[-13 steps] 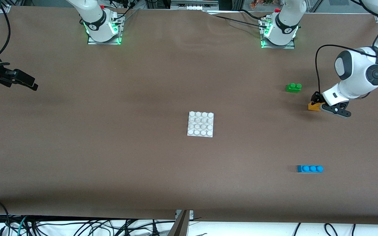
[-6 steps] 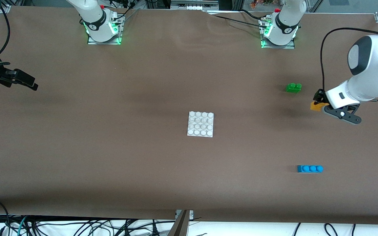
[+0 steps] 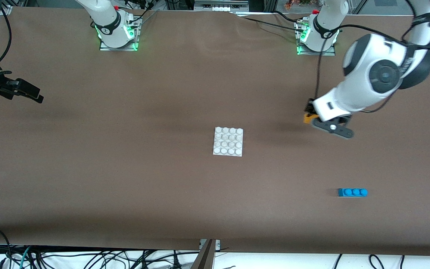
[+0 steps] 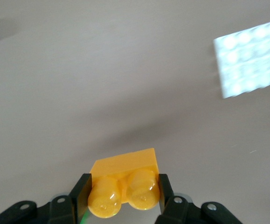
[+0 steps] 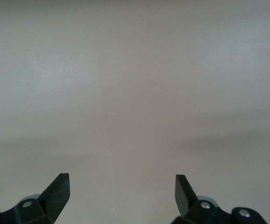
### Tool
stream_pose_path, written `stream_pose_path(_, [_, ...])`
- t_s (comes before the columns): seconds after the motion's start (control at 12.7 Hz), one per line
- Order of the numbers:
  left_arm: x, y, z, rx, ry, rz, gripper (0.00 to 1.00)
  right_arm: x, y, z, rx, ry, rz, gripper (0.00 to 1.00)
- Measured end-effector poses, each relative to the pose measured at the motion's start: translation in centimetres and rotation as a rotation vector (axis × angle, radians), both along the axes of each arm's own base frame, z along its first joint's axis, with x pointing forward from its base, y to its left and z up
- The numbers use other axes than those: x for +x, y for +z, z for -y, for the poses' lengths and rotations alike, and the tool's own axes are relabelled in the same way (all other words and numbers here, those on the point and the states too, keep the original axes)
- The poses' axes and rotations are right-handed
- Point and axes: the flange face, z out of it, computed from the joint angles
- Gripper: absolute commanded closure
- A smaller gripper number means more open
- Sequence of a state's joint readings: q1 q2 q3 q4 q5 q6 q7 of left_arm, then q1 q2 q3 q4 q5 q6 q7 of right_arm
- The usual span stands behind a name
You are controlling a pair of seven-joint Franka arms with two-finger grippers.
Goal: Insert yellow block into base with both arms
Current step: 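Lift the yellow block with the left gripper and carry it over the plate, then press the yellow block down onto the plate studs with the left gripper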
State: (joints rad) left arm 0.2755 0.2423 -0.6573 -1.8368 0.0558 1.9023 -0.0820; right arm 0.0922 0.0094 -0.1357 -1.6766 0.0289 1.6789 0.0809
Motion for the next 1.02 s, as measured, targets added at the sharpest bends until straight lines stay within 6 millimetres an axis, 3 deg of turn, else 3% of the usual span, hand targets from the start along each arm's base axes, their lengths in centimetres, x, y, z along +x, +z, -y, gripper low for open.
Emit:
stream_pose_path(0.24, [0.2, -2.0, 9.8, -0.055, 0.050, -0.044, 0.55, 0.0, 0.0, 0.0, 0.000, 0.000, -0.001, 0.00])
stream_pose_path(0.39, [1.0, -4.8, 14.1, -0.045, 0.081, -0.059, 0.55, 0.0, 0.0, 0.0, 0.000, 0.000, -0.001, 0.00])
stream_pose_path(0.63, [1.6, -9.8, 19.3, 0.004, 0.135, -0.041, 0.55, 0.0, -0.1, 0.0, 0.000, 0.000, -0.001, 0.00])
stream_pose_path(0.79, [1.3, -12.1, 22.3, -0.003, 0.172, -0.002, 0.55, 0.0, -0.1, 0.0, -0.001, 0.001, -0.001, 0.00])
stream_pose_path(1.02, [0.8, -14.4, 24.5, -0.019, 0.202, 0.019, 0.55, 0.0, -0.1, 0.0, -0.001, 0.001, -0.001, 0.00])
